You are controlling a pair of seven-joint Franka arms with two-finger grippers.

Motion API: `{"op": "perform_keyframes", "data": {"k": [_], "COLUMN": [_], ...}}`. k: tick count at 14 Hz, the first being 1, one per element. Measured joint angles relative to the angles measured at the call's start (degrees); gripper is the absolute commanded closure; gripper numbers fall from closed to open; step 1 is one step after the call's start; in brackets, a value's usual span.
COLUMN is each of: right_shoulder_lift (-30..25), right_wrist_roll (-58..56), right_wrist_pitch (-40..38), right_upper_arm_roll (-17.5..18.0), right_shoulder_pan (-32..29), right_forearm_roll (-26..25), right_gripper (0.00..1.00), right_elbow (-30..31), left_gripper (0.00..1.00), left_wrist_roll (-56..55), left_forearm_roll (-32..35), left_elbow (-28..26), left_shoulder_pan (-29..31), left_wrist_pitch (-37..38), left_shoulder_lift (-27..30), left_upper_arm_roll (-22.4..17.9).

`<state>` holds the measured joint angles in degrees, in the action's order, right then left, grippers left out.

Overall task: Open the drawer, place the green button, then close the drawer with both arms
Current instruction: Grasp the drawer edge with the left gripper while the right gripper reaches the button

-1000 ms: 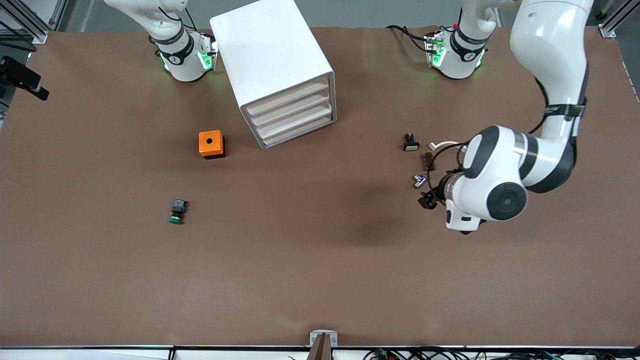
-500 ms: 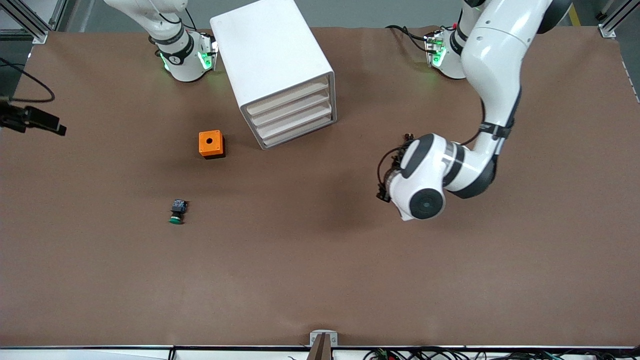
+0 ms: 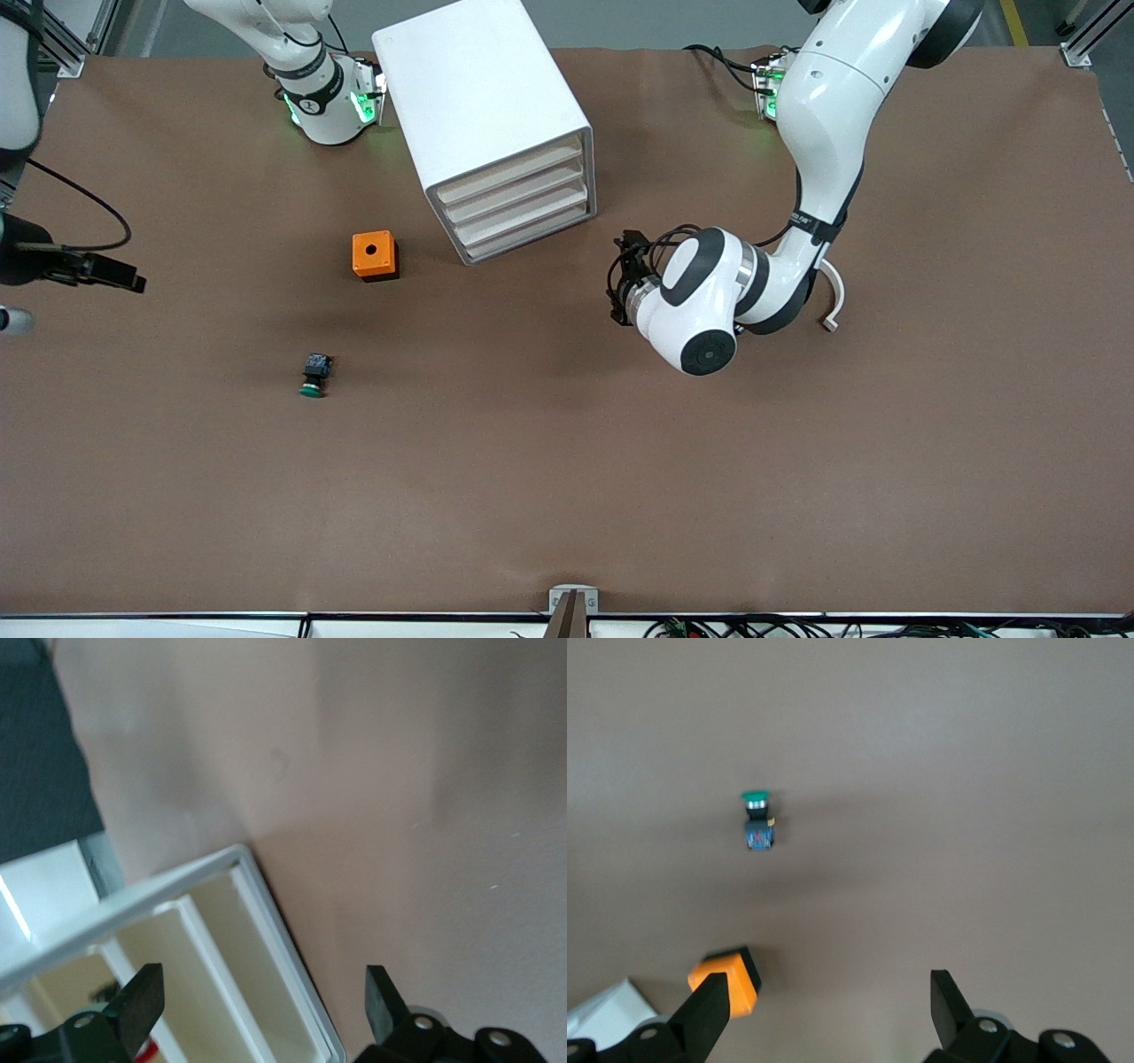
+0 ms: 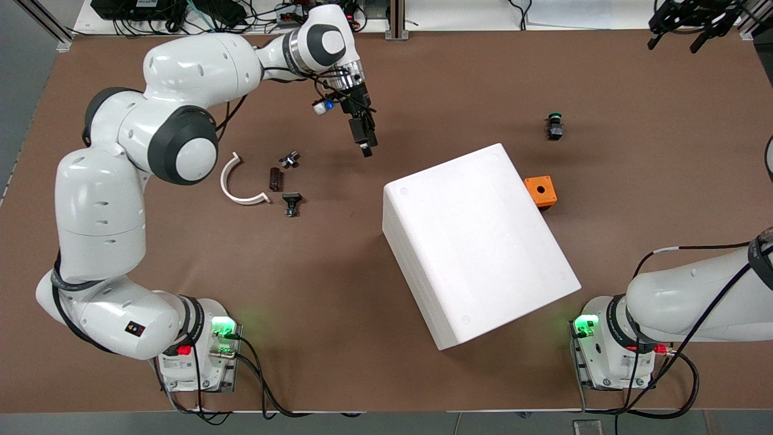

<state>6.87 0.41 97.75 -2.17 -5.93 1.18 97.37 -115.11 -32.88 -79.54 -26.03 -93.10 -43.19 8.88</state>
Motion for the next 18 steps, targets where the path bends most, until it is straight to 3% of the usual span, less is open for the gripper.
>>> {"op": "perform_keyframes", "data": {"k": [3,8,10,13,16,18], "right_shoulder_lift": [0.07,1.68,4.33,9.97,13.92,15.37], "right_wrist_roll": [4.63,7.51,10.75,15.34,18.30,19.19], "right_wrist_pitch": [11.61,35.69,40.52,46.57,49.49,50.39], "right_upper_arm_roll": [0.40,0.53,0.54,0.58,0.57,0.57], "right_shoulder_pan": [3.15,6.54,7.66,10.53,11.49,11.65], "right_forearm_roll": [0.10,0.10,0.10,0.10,0.10,0.10], "right_gripper": [0.00,0.00,0.00,0.00,0.00,0.00], "right_elbow": [9.01,24.31,25.64,25.78,25.69,25.63], "left_gripper": [0.00,0.36,0.46,0.46,0.58,0.59], "left_wrist_roll": [-7.05,-17.60,-19.84,-21.68,-21.93,-21.95], "left_forearm_roll": [-5.83,-14.10,-15.58,-17.97,-18.76,-19.80], "left_elbow": [-0.07,-0.06,-0.08,-0.12,-0.33,-0.43], "left_shoulder_pan": [-0.79,-1.71,-2.86,-5.07,-7.00,-8.11], "left_wrist_pitch": [0.06,0.11,0.17,0.17,0.24,0.24], "left_shoulder_lift": [-1.26,-6.13,-7.18,-8.80,-9.93,-10.20], "left_upper_arm_roll": [0.01,0.02,0.03,0.03,0.03,0.04]}}
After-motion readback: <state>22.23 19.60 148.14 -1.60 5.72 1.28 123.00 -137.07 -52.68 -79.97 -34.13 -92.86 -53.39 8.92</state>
